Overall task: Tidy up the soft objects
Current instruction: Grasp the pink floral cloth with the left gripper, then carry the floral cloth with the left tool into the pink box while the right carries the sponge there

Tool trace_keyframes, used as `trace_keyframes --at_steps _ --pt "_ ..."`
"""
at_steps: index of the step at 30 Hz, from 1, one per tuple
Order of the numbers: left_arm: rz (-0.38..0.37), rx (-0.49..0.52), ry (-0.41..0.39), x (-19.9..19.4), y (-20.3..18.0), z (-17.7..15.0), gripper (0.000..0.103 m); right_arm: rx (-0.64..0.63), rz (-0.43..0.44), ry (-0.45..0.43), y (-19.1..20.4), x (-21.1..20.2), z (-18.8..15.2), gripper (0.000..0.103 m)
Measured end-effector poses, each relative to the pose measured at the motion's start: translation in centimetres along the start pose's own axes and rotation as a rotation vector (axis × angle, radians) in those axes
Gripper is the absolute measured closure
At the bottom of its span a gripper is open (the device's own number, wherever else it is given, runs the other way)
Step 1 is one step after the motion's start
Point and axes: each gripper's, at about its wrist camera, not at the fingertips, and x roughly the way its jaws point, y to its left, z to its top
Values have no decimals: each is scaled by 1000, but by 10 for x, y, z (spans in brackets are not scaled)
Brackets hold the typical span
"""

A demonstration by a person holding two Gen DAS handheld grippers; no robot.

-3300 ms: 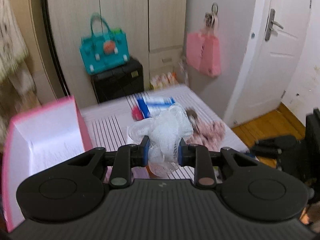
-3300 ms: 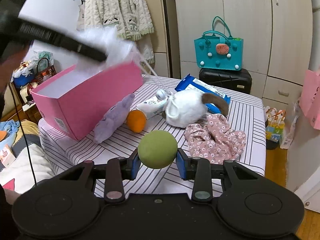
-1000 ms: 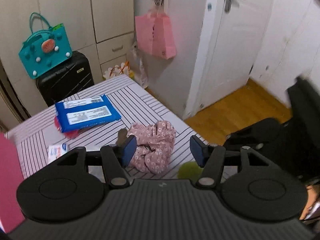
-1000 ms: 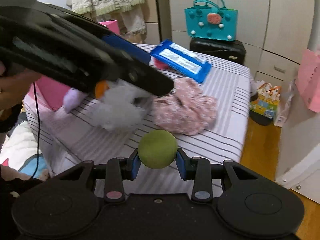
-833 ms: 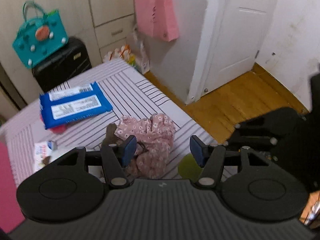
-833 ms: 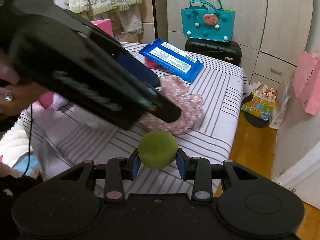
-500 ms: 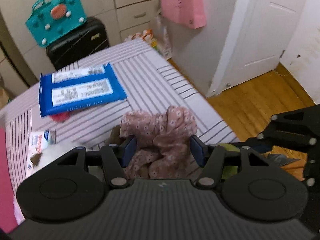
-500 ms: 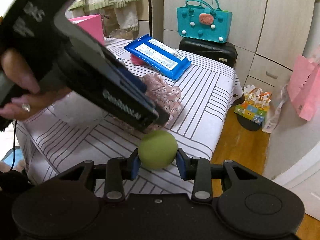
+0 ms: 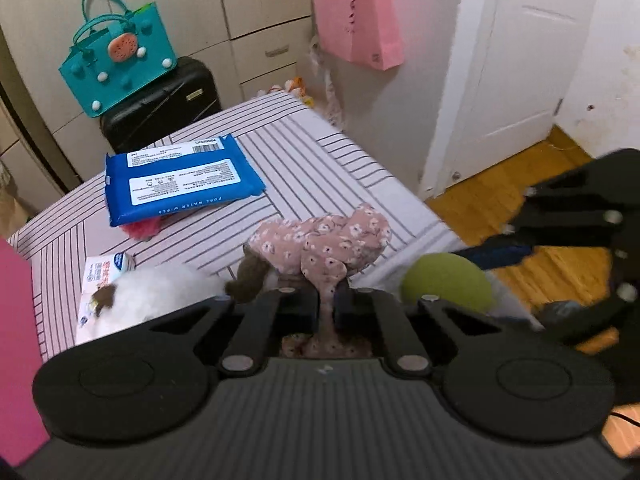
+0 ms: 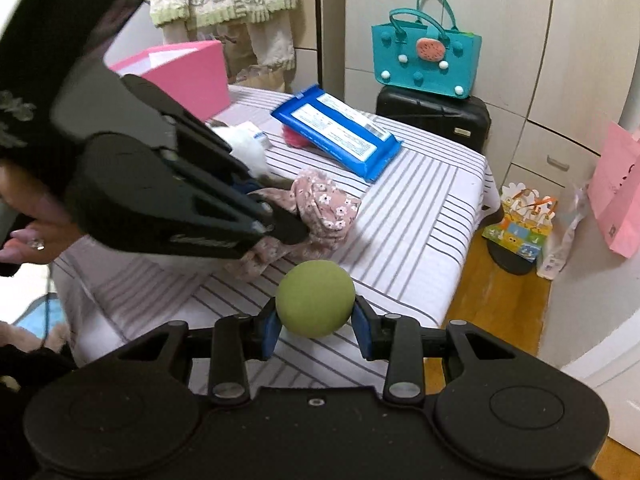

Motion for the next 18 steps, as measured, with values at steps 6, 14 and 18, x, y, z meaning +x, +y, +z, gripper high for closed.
trace_keyframes --at_steps 6,14,18 --pt "-82 -2 21 -47 6 -13 97 3 48 -2 18 -18 6 61" --pt "-143 -30 63 -100 25 -38 97 -46 113 25 51 -34 19 61" --pt "-125 -36 50 -121 37 -45 97 -62 138 28 67 -38 30 61"
